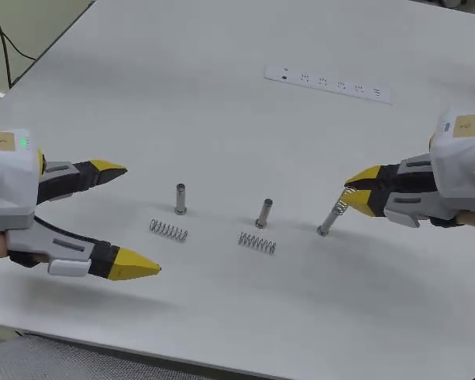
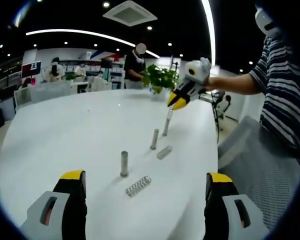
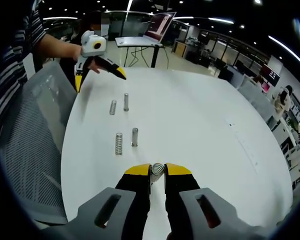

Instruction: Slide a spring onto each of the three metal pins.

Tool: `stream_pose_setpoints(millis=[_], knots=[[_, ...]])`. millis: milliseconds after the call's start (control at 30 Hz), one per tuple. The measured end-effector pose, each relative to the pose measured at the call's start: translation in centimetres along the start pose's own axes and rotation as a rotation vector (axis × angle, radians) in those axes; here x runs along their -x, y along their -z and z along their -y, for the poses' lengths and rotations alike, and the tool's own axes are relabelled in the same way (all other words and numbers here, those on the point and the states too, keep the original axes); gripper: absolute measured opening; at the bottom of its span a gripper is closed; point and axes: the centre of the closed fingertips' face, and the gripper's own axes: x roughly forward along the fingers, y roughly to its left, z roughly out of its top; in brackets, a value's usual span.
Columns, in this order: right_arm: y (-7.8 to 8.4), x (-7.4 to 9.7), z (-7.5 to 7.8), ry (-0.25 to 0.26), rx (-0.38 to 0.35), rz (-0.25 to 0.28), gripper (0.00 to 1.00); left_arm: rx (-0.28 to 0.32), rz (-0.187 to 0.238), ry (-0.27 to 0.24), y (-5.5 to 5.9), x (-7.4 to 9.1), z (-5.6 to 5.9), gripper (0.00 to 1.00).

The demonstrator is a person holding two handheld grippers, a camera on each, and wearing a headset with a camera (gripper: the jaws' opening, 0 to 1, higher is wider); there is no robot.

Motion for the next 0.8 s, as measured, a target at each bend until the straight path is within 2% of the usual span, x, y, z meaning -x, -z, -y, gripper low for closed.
stream_pose_setpoints(millis=[233, 433, 800], knots=[[0.8, -0.8, -0.3, -0.007, -0.011, -0.015, 0.07, 0.006, 0.001, -0.006, 0.1, 0.1, -0.2, 0.97], [2.2, -2.3, -0.9, -0.020, -0.031, -0.045, 0.07, 0.015, 0.007, -0.003, 0.2, 0.1, -0.1, 0.96], [3.4, -3.3, -1.7, -0.035, -0.054, -0.066, 0.07, 0.022, 0.012, -0.010, 0.1, 0.0, -0.1, 0.96]])
